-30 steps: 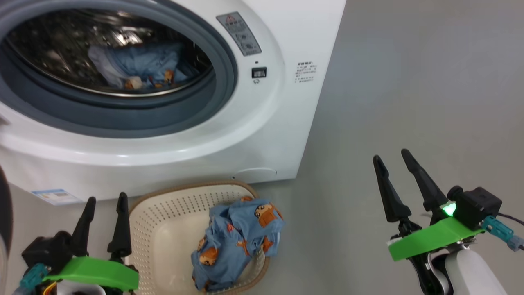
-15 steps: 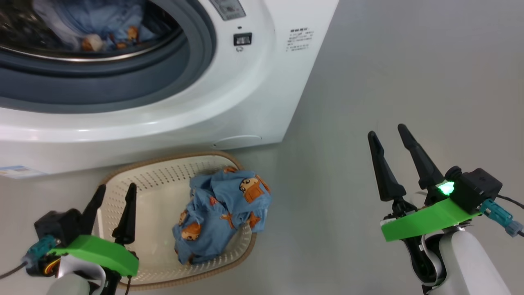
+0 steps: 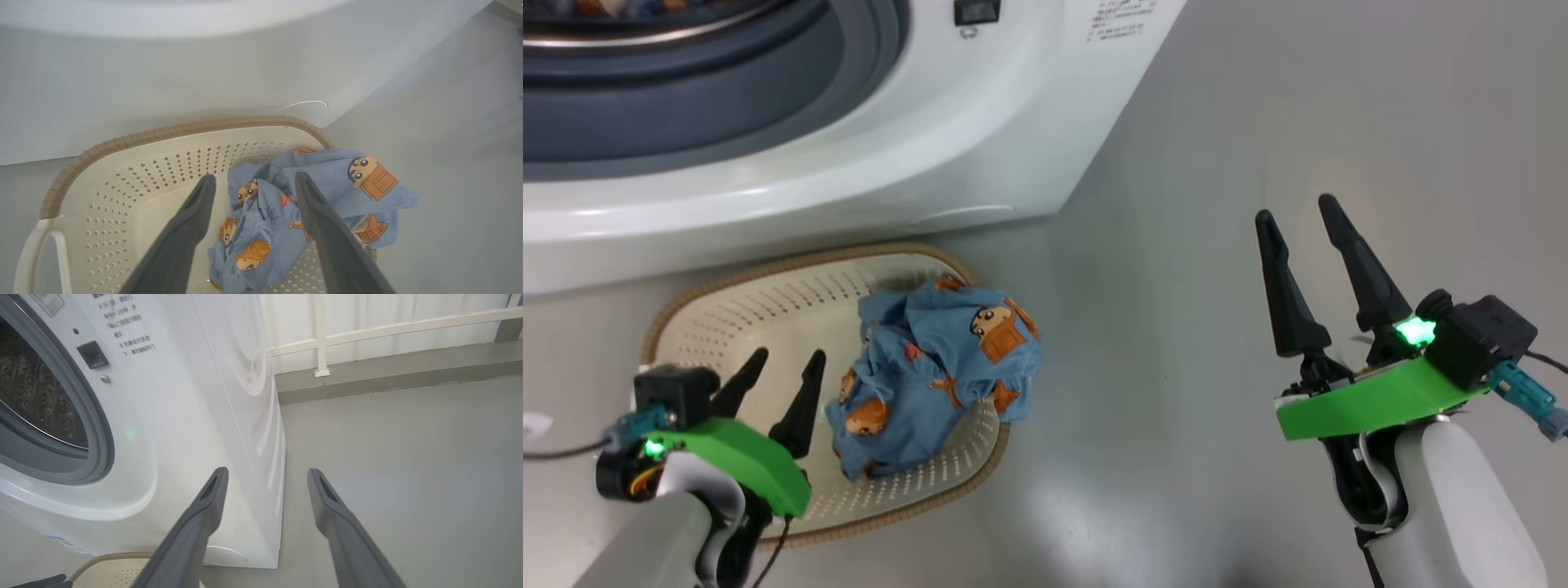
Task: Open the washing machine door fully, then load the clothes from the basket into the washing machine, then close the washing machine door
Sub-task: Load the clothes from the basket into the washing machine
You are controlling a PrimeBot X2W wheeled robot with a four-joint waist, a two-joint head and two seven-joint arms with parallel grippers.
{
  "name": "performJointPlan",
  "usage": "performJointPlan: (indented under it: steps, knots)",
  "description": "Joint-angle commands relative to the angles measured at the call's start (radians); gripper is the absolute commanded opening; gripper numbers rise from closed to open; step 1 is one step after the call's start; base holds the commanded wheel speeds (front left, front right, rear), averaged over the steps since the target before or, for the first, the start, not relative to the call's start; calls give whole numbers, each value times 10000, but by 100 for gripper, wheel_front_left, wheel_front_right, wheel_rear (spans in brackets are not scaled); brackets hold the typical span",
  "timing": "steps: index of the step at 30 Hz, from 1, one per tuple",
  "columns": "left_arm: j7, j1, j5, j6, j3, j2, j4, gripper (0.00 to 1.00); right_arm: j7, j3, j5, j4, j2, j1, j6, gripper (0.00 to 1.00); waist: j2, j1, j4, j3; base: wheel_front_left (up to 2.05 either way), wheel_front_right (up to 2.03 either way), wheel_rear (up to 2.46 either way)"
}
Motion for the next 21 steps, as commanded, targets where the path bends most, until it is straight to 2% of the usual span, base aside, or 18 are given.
performJointPlan:
  steps: [1,12,21]
  knots:
    - [16,-244,-147,-24,149,405,-34,100,-48,180,-171,-285,72,-55,16,100,0,0,-157,419,0,0,0]
    - [395,-1759,-1597,-24,-2449,971,1065,100,-48,266,-192,-393,279,-464,16,100,0,0,-611,1428,0,0,0]
    - [273,-2646,-2302,-25,-4295,1398,1441,100,-48,326,-104,-537,351,-633,16,100,0,0,-1113,2150,0,0,0]
